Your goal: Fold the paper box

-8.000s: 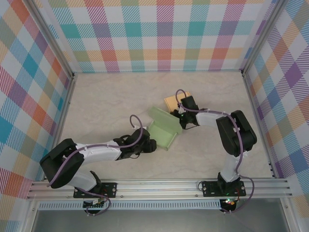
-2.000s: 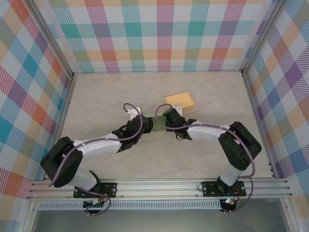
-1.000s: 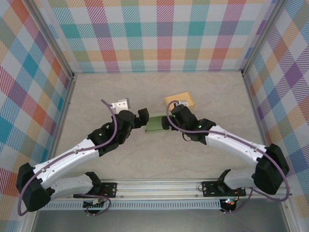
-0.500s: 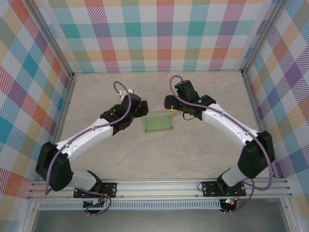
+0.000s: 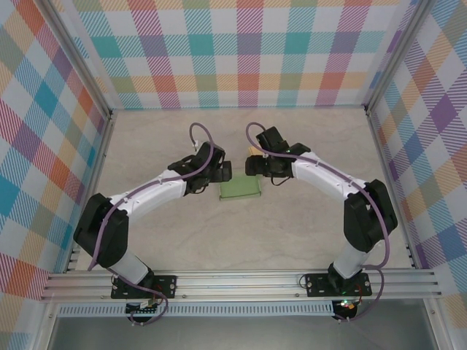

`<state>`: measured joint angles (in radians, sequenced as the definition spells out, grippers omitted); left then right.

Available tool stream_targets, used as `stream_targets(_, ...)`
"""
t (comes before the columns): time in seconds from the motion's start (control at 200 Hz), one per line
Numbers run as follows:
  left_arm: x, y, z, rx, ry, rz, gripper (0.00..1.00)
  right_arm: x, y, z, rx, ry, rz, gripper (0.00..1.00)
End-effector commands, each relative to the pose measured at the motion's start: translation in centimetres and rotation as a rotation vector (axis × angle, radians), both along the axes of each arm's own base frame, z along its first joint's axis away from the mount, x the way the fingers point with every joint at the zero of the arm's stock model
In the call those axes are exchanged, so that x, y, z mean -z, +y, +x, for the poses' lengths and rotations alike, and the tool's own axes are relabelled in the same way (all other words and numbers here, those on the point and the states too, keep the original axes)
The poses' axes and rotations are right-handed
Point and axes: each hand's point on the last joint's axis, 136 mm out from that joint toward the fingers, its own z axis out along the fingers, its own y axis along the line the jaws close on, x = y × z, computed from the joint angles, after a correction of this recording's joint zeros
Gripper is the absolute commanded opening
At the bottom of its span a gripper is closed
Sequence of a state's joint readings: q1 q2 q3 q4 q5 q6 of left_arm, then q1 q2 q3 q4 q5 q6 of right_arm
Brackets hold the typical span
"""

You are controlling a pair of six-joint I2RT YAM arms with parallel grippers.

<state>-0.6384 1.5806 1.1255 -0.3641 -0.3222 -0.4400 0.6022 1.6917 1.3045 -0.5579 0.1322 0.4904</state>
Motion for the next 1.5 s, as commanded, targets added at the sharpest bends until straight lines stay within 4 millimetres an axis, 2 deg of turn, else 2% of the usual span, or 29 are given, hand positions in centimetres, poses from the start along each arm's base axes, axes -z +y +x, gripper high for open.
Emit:
stream_targets(0.0,2.3,0.6,-1.1,0.003,0.067,0.005,1.00,1.8,-0.2,-0.9,-0.016,0.044,-0.002,0.77)
stream_targets(0.215,4.9,1.3,-2.5,-0.019,0.124,0.008,1.00,3.9,-0.7,-1.9,-0.008,0.083,-0.015,0.75)
stream_targets(0.415,6.7,1.5,-3.1,-0.031,0.163,0.013,1.00,5.0,-0.6,-2.1,-0.013,0.103,-0.014,0.74)
stream_targets(0.57,7.6,1.7,-3.2,-0.040,0.180,0.026,1.00,6.0,-0.6,-2.2,-0.014,0.122,-0.021,0.73)
stream_targets(0.715,8.3,2.0,-3.5,-0.051,0.194,0.035,0.99,7.2,-0.8,-2.5,-0.008,0.145,-0.036,0.68)
stream_targets(1.05,9.3,2.6,-4.0,-0.068,0.214,0.053,0.97,9.2,-1.1,-3.3,0.003,0.189,-0.045,0.65)
stream_targets(1.205,8.5,2.0,-3.6,-0.055,0.198,0.029,0.94,8.3,-0.8,-3.1,-0.006,0.173,-0.028,0.64)
stream_targets(1.295,7.0,1.2,-3.1,-0.038,0.170,-0.010,0.93,7.0,-0.8,-2.9,-0.013,0.144,-0.019,0.66)
stream_targets(1.495,3.6,0.2,-1.5,-0.009,0.084,-0.054,0.90,3.2,-0.8,-2.1,-0.027,0.054,0.044,0.75)
